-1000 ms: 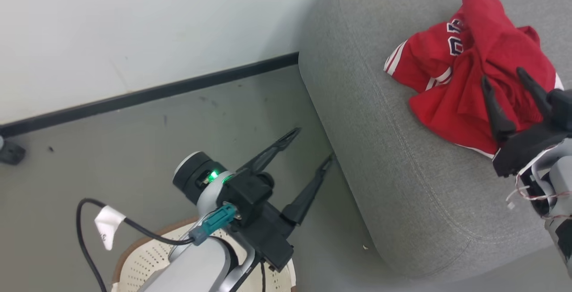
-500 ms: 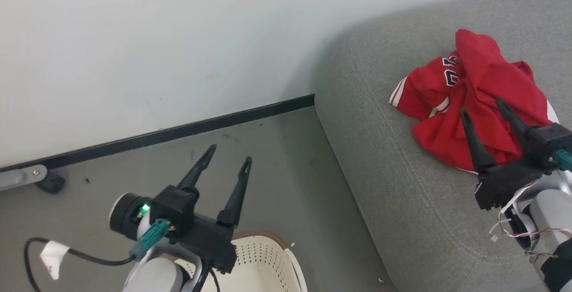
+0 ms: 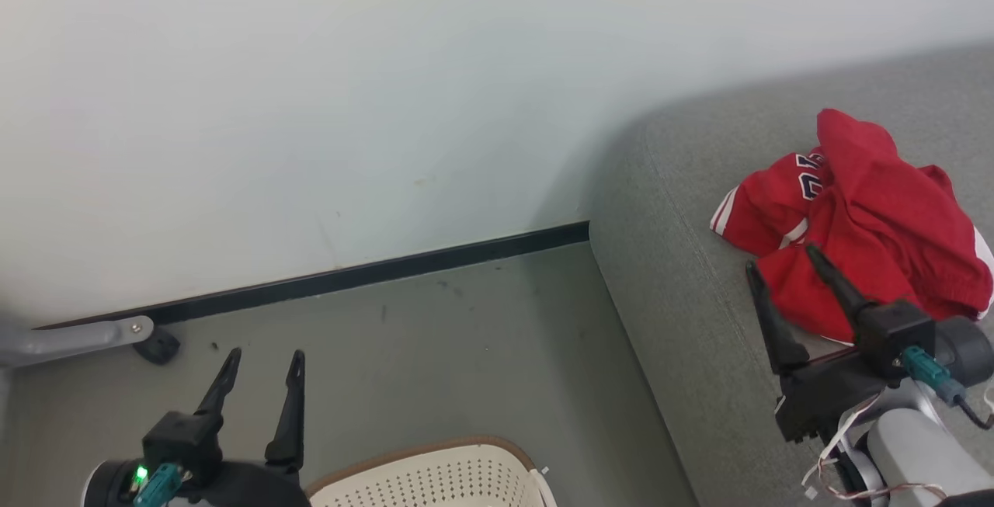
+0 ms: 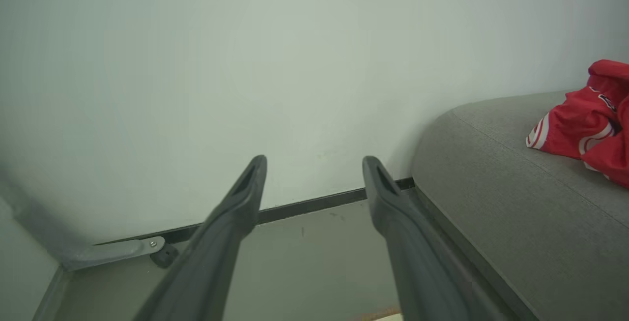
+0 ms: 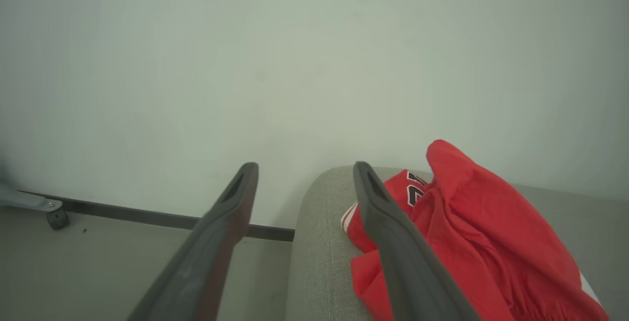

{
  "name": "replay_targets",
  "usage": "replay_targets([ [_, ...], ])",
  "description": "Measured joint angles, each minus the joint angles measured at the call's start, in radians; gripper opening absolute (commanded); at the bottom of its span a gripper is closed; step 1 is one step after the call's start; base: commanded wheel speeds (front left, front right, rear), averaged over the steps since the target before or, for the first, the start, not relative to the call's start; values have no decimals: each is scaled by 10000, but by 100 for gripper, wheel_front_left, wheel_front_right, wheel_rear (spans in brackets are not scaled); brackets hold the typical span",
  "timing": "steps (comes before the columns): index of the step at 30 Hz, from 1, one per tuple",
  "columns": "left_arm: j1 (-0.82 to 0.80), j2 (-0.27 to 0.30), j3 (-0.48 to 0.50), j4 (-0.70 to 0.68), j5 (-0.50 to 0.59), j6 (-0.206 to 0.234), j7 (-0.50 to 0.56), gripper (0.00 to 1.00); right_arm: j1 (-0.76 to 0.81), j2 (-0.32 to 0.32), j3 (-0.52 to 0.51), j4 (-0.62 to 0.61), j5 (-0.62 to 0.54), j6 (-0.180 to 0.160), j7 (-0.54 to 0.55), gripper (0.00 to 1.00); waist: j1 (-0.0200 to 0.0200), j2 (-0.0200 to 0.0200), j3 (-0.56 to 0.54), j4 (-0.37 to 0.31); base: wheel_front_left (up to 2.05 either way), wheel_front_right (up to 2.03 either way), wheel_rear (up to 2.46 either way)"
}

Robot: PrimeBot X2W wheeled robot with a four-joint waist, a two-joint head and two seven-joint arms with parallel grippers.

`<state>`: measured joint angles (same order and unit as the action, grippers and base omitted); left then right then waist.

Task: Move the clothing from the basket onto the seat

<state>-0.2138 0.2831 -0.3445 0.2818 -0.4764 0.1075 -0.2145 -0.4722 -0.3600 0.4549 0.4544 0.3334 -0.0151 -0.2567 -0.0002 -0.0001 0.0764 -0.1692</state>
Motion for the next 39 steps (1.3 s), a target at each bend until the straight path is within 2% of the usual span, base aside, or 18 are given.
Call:
replay_targets([
  [7, 921, 23, 746, 29, -81, 102, -138, 100, 1076, 86, -35, -832, -119, -481, 0, 100, 1, 0, -502, 351, 0, 0, 0],
  [16, 2058, 8, 1467, -320, -75, 159, -253, 100, 2220, 240, -82, -2008, -313, -819, 0, 100, 0, 0, -885, 712, 0, 0, 0],
  [28, 2849, -765, 2709, -836, 548, 159, -318, 100, 3615, 639, -591, -2892, -366, -1009, 0, 100, 2, 0, -1037, 760, 0, 0, 0],
  [39, 3089, -1250, 3254, -1333, 1164, 165, -347, 100, 4078, 930, -880, -3219, -619, -1085, 0, 100, 2, 1, -1056, 701, 0, 0, 0],
])
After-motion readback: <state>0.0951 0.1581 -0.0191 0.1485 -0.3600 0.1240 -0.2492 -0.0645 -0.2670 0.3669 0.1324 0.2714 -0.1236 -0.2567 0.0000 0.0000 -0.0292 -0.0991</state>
